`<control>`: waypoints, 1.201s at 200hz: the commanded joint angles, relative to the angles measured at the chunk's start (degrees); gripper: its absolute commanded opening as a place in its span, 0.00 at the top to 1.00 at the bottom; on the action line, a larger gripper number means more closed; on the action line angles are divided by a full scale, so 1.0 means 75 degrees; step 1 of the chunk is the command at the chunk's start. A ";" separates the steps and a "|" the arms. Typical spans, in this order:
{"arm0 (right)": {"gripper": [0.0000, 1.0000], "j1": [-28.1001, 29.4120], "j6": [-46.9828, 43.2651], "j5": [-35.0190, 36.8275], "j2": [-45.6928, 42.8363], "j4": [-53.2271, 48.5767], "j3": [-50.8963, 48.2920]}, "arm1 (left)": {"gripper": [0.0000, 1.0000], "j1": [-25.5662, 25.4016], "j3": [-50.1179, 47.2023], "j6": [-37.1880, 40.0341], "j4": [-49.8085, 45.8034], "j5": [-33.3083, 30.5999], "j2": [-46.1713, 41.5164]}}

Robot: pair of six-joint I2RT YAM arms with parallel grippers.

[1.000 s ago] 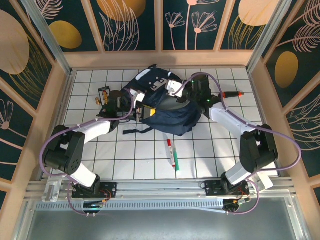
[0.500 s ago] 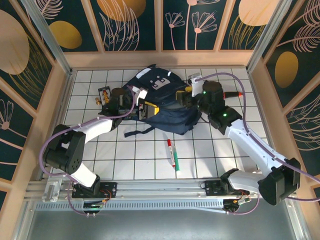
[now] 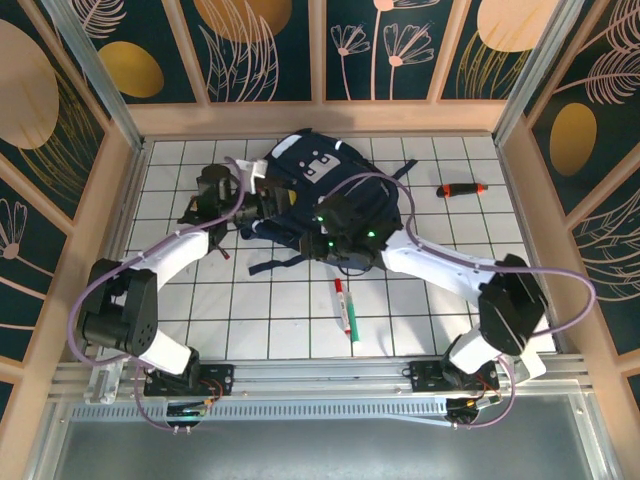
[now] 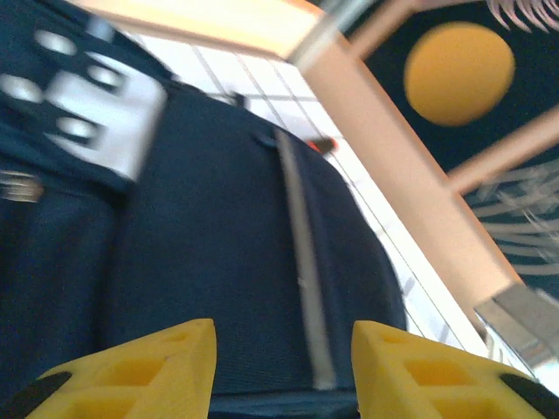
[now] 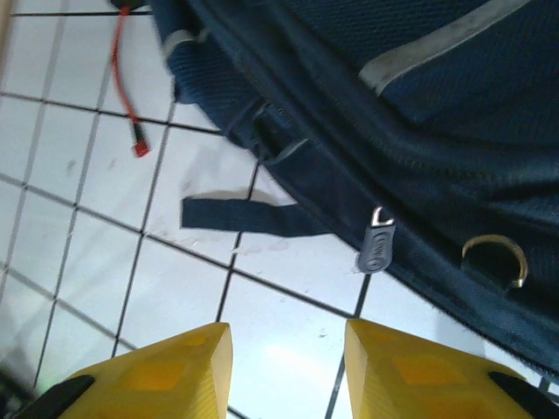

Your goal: Pack books, pencil case, and school supplies into a backpack

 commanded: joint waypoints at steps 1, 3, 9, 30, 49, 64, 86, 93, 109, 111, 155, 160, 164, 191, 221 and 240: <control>0.59 0.0169 0.1049 0.1428 0.0569 -0.1023 0.0811 | 0.49 0.0185 -0.0123 -0.0640 -0.0717 -0.1477 -0.0285; 0.59 0.0182 0.1104 0.1517 0.0631 -0.1094 0.0865 | 0.48 0.0178 -0.0132 -0.0690 -0.0732 -0.1554 -0.0285; 0.58 0.0238 0.1216 0.1776 0.0798 -0.1279 0.0997 | 0.47 0.0179 -0.0230 -0.0903 -0.0653 -0.1702 -0.0247; 0.57 0.0393 0.1680 0.2435 0.1302 -0.1900 0.1450 | 0.43 0.0184 -0.0181 -0.1432 -0.0488 -0.1657 0.0188; 0.57 0.0471 0.2070 0.2710 0.1598 -0.2367 0.1781 | 0.44 0.0179 0.0099 -0.1522 -0.0668 -0.1822 0.0556; 0.57 0.0526 0.2366 0.2890 0.1808 -0.2792 0.2024 | 0.45 0.0157 0.0288 -0.1499 -0.0763 -0.1982 0.0695; 0.60 0.0648 0.2530 0.3002 0.2178 -0.3232 0.2381 | 0.46 0.0136 0.0357 -0.1437 -0.0797 -0.2187 0.0746; 0.60 0.0710 0.2583 0.3082 0.2328 -0.3427 0.2568 | 0.46 0.0128 0.0326 -0.1412 -0.0771 -0.2214 0.0766; 0.62 0.0858 0.2746 0.3427 0.2679 -0.3874 0.3018 | 0.47 0.0108 0.0299 -0.1319 -0.0756 -0.2233 0.0832; 0.63 0.0873 0.2794 0.3473 0.2729 -0.3963 0.3101 | 0.47 0.0105 0.0299 -0.1305 -0.0756 -0.2233 0.0843; 0.70 0.1397 0.3734 0.4439 0.3530 -0.5634 0.4513 | 0.47 0.0091 0.0441 -0.1120 -0.0863 -0.2396 0.0998; 0.70 0.1437 0.3824 0.4472 0.3567 -0.5729 0.4558 | 0.47 0.0093 0.0440 -0.1132 -0.0853 -0.2408 0.1012; 0.70 0.1450 0.3898 0.4478 0.3590 -0.5811 0.4608 | 0.47 0.0086 0.0440 -0.1139 -0.0850 -0.2399 0.1025; 0.69 0.1329 0.3946 0.4320 0.3754 -0.5763 0.4572 | 0.47 0.0086 0.0693 -0.1127 -0.0839 -0.2474 0.1175; 0.64 0.1159 0.3928 0.4145 0.4198 -0.5915 0.4834 | 0.47 0.0092 0.0763 -0.1279 -0.0748 -0.2482 0.1391; 0.63 0.1060 0.3853 0.3964 0.4288 -0.5861 0.4777 | 0.48 0.0089 0.0889 -0.1432 -0.0723 -0.2354 0.1402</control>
